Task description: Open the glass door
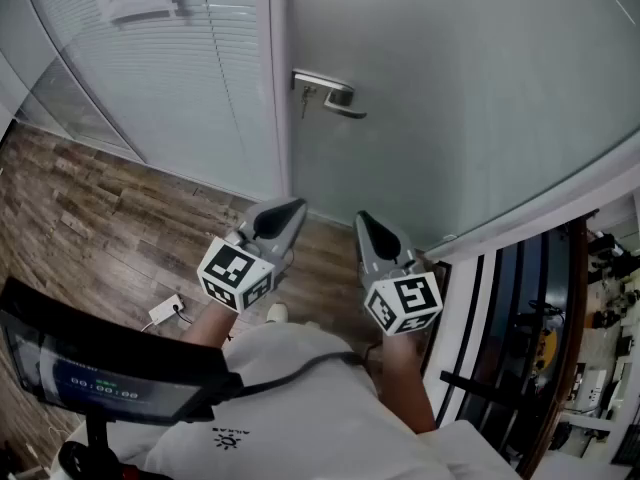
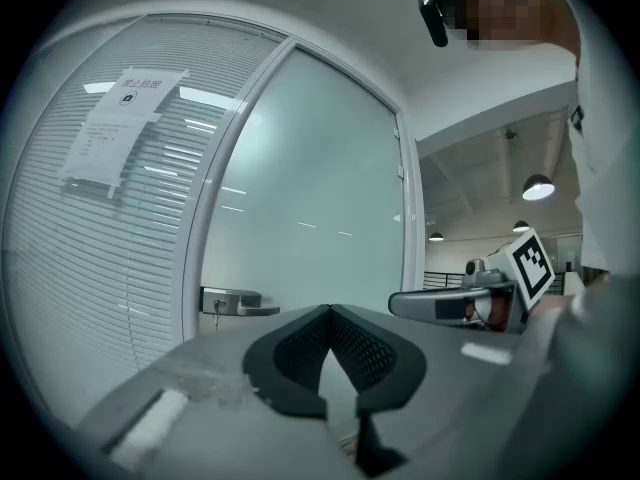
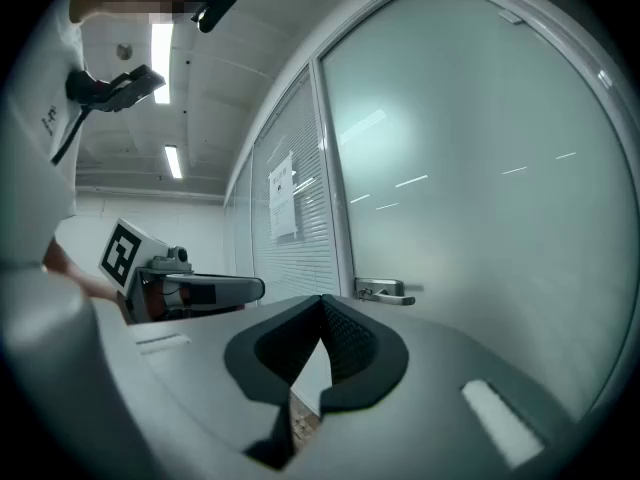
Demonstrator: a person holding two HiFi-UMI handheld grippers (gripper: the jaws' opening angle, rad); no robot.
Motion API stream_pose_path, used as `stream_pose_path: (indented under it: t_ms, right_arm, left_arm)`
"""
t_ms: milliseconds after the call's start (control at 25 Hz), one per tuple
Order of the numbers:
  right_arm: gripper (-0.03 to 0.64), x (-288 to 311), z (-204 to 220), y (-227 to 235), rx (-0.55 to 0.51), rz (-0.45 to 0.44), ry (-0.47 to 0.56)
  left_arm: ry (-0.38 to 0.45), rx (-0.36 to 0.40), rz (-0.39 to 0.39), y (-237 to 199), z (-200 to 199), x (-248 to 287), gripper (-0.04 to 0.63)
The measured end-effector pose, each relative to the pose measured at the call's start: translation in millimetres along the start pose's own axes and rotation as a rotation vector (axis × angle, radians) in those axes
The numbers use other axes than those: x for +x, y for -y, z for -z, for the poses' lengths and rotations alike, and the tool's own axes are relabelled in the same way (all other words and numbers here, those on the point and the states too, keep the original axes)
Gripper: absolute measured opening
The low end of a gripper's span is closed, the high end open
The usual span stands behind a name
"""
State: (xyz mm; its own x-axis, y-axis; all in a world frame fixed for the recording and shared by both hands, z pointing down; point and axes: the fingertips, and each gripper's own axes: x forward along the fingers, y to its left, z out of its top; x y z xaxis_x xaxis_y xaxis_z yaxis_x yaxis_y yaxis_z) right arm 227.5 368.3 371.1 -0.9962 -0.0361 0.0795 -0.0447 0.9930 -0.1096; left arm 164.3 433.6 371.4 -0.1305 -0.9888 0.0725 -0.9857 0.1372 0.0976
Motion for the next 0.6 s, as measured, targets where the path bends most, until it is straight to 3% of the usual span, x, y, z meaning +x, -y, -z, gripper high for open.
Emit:
stream_pose_path:
  t_ms: [600]
  right_arm:
    - [0.008,-2.1,3.2,5.4,0.018,-0.002,-0.01]
  left_arm:
    - [-0.011,0.0,-0.034,-3.1,2.9,-6.8,0.006]
